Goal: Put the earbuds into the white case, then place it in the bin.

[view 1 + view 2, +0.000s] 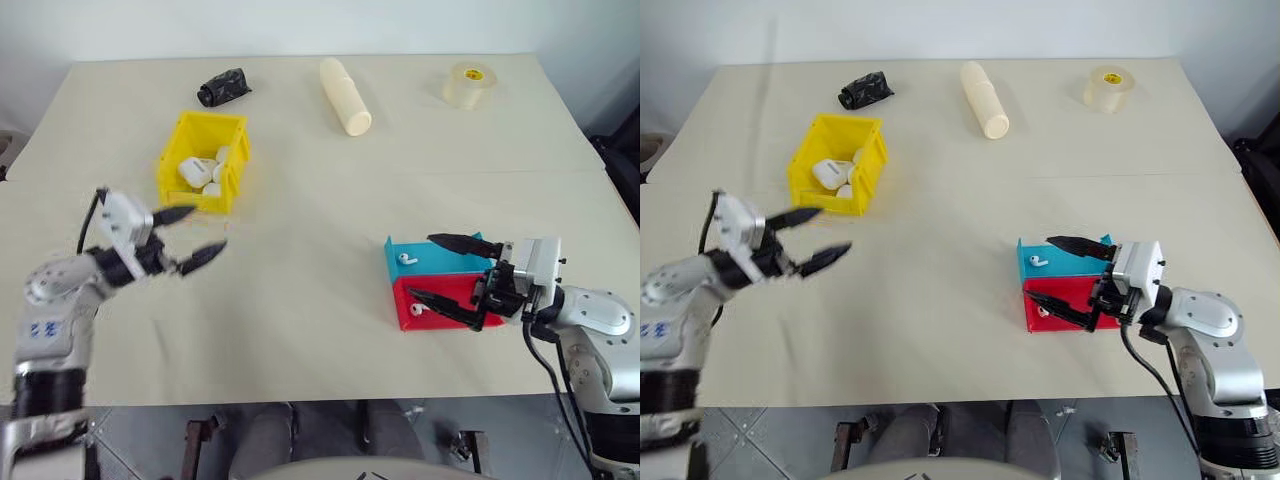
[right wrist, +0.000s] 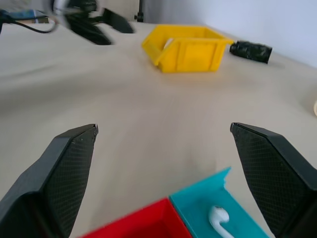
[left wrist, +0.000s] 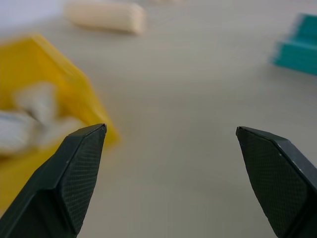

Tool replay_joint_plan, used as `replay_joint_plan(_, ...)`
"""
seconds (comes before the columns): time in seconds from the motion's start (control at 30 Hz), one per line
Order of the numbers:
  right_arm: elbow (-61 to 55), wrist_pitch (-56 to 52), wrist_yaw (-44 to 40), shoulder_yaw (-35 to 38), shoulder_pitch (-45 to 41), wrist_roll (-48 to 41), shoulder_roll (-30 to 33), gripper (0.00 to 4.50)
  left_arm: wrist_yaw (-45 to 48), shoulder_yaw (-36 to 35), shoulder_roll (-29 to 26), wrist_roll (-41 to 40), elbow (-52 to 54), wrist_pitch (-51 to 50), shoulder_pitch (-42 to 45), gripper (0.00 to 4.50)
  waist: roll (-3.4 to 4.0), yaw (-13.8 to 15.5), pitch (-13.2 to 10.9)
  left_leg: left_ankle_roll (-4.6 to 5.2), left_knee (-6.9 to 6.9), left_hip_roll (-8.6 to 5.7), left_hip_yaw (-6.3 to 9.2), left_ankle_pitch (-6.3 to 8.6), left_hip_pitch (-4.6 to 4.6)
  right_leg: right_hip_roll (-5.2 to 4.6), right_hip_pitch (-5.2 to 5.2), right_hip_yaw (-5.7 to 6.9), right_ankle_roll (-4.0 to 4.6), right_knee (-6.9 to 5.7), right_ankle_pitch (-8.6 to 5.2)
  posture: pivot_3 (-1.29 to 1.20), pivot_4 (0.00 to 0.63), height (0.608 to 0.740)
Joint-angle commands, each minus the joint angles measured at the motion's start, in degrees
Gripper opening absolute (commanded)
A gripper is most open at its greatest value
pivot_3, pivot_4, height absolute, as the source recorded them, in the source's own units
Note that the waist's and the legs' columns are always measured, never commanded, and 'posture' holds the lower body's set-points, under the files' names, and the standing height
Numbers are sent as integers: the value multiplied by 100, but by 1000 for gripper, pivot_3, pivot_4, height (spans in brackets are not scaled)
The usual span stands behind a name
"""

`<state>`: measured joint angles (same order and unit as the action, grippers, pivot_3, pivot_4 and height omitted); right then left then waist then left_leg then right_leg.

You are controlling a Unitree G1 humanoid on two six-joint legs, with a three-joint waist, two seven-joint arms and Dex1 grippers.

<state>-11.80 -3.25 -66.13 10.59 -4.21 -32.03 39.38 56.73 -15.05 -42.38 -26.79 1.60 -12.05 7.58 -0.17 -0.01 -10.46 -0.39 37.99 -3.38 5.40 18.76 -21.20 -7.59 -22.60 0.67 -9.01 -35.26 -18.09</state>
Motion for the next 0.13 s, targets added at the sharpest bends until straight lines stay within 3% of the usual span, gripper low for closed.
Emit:
replay_joint_plan(0.03,307,279,-231,196,-135,-19,92,4500,108,-252,-63,-51,399,275,-313,4463,0,56,-1,0,1,-1,8,-1,0,-1,5,4,0,1,0,0,150,740)
replay_joint_plan(0.13,454,339,-338,253,-189,-28,164,4500,-116,-270,72,80,380,547,-315,4463,1,109,-1,-2,4,-1,11,-1,0,0,5,5,1,-1,0,0,150,740)
